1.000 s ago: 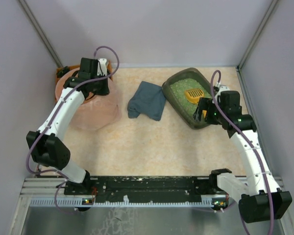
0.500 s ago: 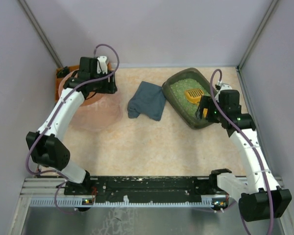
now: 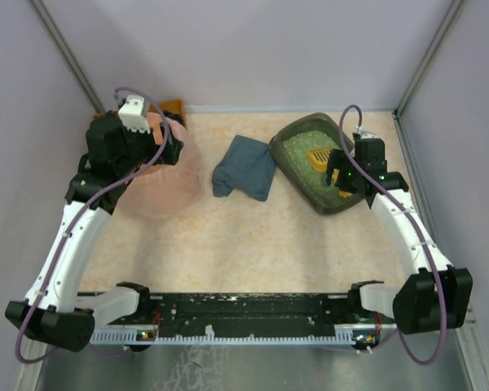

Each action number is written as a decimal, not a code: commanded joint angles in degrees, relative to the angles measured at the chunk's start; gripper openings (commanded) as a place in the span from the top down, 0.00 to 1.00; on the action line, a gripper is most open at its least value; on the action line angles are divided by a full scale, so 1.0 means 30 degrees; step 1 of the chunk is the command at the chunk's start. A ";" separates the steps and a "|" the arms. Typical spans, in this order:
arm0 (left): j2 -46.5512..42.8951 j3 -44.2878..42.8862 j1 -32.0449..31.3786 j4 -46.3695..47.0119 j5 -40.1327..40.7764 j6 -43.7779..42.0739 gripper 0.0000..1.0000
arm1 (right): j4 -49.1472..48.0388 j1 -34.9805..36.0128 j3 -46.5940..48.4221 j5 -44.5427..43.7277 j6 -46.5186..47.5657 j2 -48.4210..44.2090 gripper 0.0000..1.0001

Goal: Clean the litter box

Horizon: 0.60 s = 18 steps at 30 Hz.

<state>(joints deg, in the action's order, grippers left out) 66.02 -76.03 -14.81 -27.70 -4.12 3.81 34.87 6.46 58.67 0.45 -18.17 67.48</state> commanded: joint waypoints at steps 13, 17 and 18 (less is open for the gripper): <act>-0.4216 0.4315 -0.0044 0.0078 0.0866 0.0533 0.00 | -0.3238 -0.0190 0.3186 0.7389 0.0534 0.5665 0.13; -0.4159 0.4294 -0.0044 -0.0015 0.0615 0.0520 0.00 | -0.3545 -0.0190 0.3245 0.7991 0.1305 0.6343 0.06; -0.4116 0.4240 -0.0044 -0.0044 0.0484 0.0531 0.00 | -0.3642 -0.0208 0.3317 0.7995 0.1472 0.6566 0.05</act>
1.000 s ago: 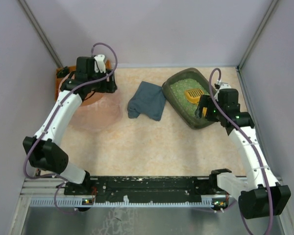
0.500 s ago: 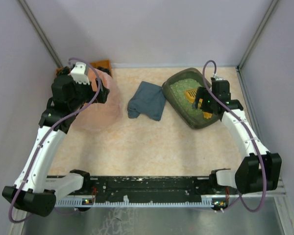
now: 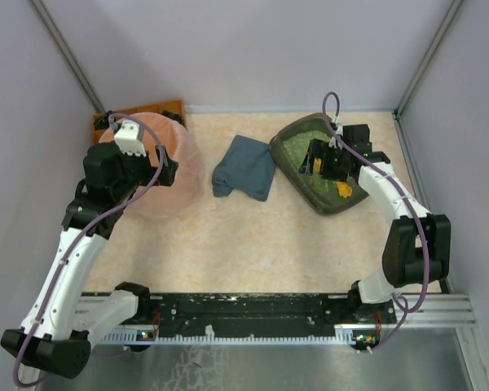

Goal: Clean the litter box

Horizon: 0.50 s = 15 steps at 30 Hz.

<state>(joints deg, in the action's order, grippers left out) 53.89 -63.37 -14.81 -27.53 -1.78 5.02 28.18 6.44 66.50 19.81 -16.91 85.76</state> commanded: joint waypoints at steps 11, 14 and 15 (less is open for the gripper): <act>0.0148 -0.0474 -0.0044 -0.0493 -0.1028 0.0034 0.00 | -0.1978 -0.0191 0.2692 0.6347 0.2975 0.4810 0.05; 0.0110 -0.0442 -0.0045 -0.0577 -0.1041 -0.0006 0.00 | -0.2356 -0.0089 0.2579 0.7443 0.2998 0.5437 0.05; 0.0087 -0.0398 -0.0045 -0.0605 -0.1046 -0.0028 0.00 | -0.2319 -0.0047 0.2540 0.7507 0.3076 0.5627 0.05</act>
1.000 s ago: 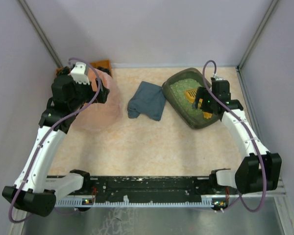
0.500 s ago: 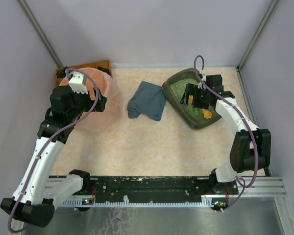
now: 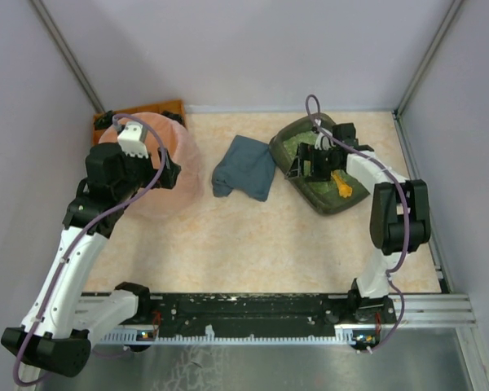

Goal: Clean the litter box

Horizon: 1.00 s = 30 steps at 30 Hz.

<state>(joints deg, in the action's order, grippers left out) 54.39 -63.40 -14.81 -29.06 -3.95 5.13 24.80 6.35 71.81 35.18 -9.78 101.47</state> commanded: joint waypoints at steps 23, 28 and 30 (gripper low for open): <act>-0.0034 -0.0004 -0.0044 0.0048 -0.0305 0.0266 0.00 | -0.2187 0.1300 -0.2943 0.4822 0.0639 -0.0350 0.08; -0.0052 0.0046 -0.0044 0.0049 -0.0243 0.0391 0.00 | -0.3092 0.1974 -0.4100 0.5734 -0.0185 -0.1222 0.08; -0.0057 0.0016 -0.0044 0.0019 -0.0166 0.0398 0.00 | -0.3846 0.2086 -0.4810 0.6246 -0.0730 -0.1631 0.08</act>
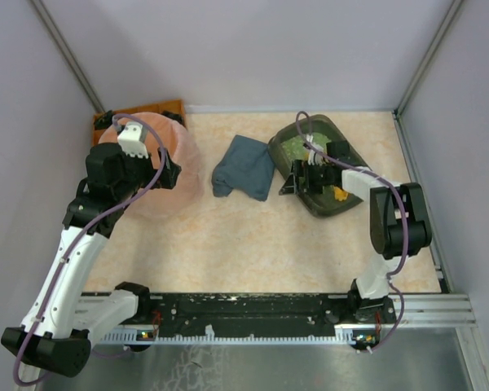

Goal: Clean the litter box

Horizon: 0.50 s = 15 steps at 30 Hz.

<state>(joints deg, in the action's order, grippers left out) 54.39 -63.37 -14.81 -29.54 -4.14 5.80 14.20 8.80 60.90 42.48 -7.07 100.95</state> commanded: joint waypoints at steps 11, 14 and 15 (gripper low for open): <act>-0.0002 -0.0141 -0.0044 0.0265 -0.0130 0.0398 0.00 | -0.2153 0.2861 -0.3541 0.3602 -0.3647 -0.3945 0.08; 0.0099 -0.0119 -0.0044 0.0295 -0.0336 0.0470 0.00 | -0.2944 0.3944 -0.4042 0.3093 -0.4364 -0.4302 0.08; 0.0104 -0.0101 -0.0044 0.0296 -0.0343 0.0487 0.00 | -0.3260 0.4259 -0.4210 0.2916 -0.4665 -0.4327 0.08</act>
<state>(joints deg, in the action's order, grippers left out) 54.46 -63.37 -14.81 -29.52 -4.16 6.55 6.83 15.84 50.43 45.80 -15.14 90.76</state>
